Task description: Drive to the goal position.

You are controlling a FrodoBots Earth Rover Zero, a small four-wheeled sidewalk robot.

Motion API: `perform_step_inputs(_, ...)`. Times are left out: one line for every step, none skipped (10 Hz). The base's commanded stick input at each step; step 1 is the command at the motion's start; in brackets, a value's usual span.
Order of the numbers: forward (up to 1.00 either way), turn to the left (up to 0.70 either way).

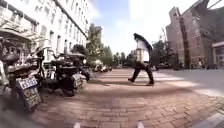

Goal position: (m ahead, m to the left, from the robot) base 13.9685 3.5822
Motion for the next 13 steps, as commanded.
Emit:
perform_step_inputs(0.70,0.00)
perform_step_inputs(0.70,0.00)
perform_step_inputs(0.70,0.00)
perform_step_inputs(0.70,0.00)
perform_step_inputs(0.70,0.00)
perform_step_inputs(0.70,0.00)
perform_step_inputs(0.70,0.00)
perform_step_inputs(0.70,0.00)
perform_step_inputs(0.70,0.00)
perform_step_inputs(0.70,0.00)
perform_step_inputs(0.70,0.00)
perform_step_inputs(0.70,0.00)
perform_step_inputs(0.70,0.00)
